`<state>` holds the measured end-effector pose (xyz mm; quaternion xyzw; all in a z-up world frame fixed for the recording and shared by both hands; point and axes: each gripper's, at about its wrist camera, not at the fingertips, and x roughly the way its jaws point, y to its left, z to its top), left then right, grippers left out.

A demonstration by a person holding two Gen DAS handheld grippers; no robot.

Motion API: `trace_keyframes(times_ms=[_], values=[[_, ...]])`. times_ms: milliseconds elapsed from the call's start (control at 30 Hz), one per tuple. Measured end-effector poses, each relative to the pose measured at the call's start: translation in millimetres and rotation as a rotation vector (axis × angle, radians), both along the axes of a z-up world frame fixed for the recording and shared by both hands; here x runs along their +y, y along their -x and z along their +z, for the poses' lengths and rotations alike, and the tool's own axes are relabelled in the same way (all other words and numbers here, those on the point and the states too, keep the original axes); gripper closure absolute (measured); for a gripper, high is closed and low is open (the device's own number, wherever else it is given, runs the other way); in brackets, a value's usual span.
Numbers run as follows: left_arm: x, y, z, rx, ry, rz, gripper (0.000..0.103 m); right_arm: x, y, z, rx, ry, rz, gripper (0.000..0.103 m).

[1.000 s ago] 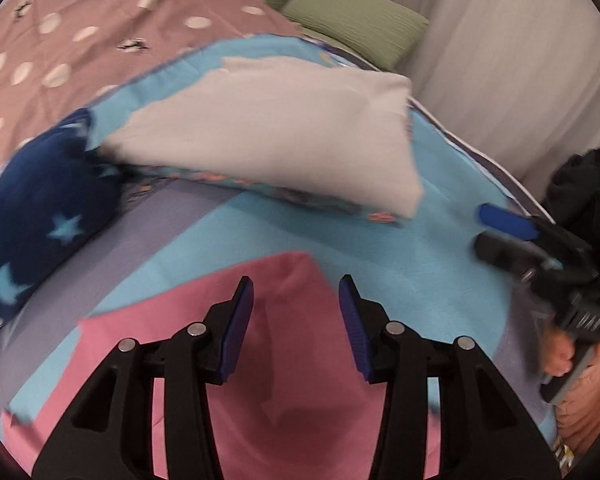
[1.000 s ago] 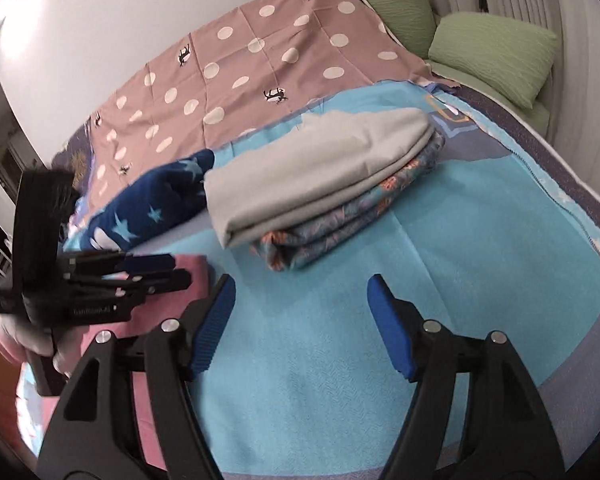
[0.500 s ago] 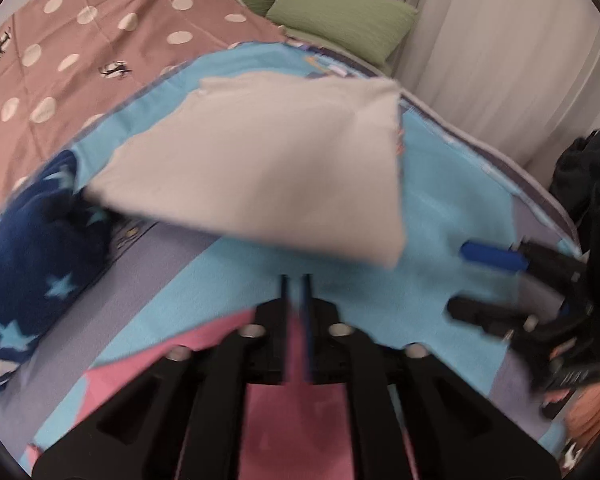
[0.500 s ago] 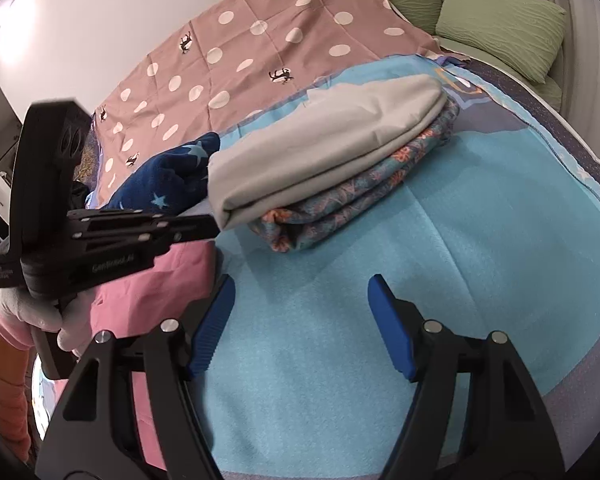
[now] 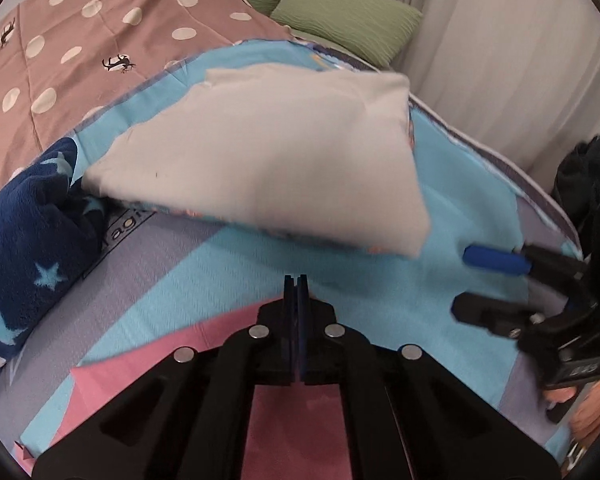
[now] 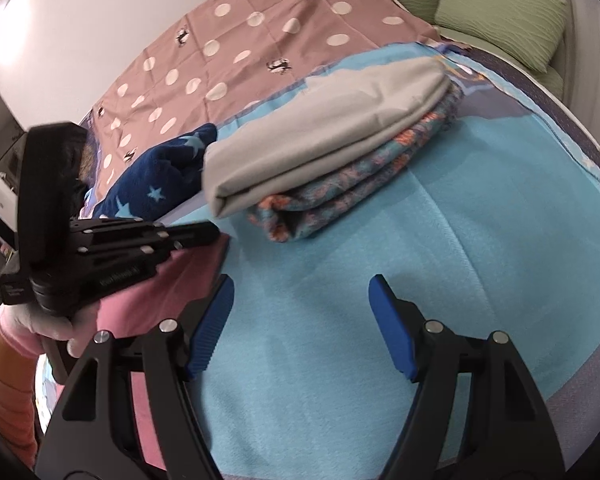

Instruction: Fold small clothes

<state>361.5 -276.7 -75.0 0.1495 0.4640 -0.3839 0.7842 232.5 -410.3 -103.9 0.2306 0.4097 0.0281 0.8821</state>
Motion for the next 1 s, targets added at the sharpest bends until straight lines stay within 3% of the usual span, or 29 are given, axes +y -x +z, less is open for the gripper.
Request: trace_keyframes(times_ms=[133,233,300,433,533,600,667,700,767,800,900,1000], values=[[7.6,-2.7,5.7,-0.023,-0.006,0.024,0.099,-2.9,-0.4,-3.3,0.015,-0.019,-0.010,0.032],[28.0,1.6,15.2,-0.049,0.001,0.077,0.079,2.9,0.6,0.3,0.005,-0.003,0.013,0.032],[48.3,14.9,23.8,-0.086,0.010,0.094,0.074,11.8,2.3,4.1,-0.006,0.012,0.055,0.032],[125.2,62.7,34.7,-0.134,0.022,0.173,0.074,41.6,10.3,19.4,-0.056,0.049,0.205,0.060],[191.1,97.9,35.9,-0.162,0.021,0.292,0.073,76.4,23.1,34.9,-0.116,0.071,0.349,0.063],[247.0,122.6,30.1,-0.172,-0.003,0.425,0.073,106.3,32.9,41.5,-0.138,0.145,0.420,0.063],[293.1,141.9,19.3,-0.157,-0.028,0.539,0.072,129.1,38.5,36.1,-0.091,0.268,0.428,0.047],[317.1,150.1,10.1,-0.150,-0.058,0.589,0.072,137.8,41.1,24.4,-0.035,0.377,0.404,0.047],[367.7,170.5,-15.7,-0.151,-0.204,0.710,0.069,138.2,45.4,3.3,0.024,0.479,0.367,0.045],[389.6,183.0,-15.6,-0.164,-0.151,0.742,0.051,131.2,51.9,-4.3,0.011,0.476,0.341,0.044],[429.0,206.4,-5.7,-0.134,-0.043,0.856,0.049,117.6,63.4,3.1,0.005,0.422,0.285,0.044],[433.2,221.3,1.4,-0.153,0.029,0.853,0.049,105.8,72.1,16.6,-0.005,0.353,0.212,0.043]])
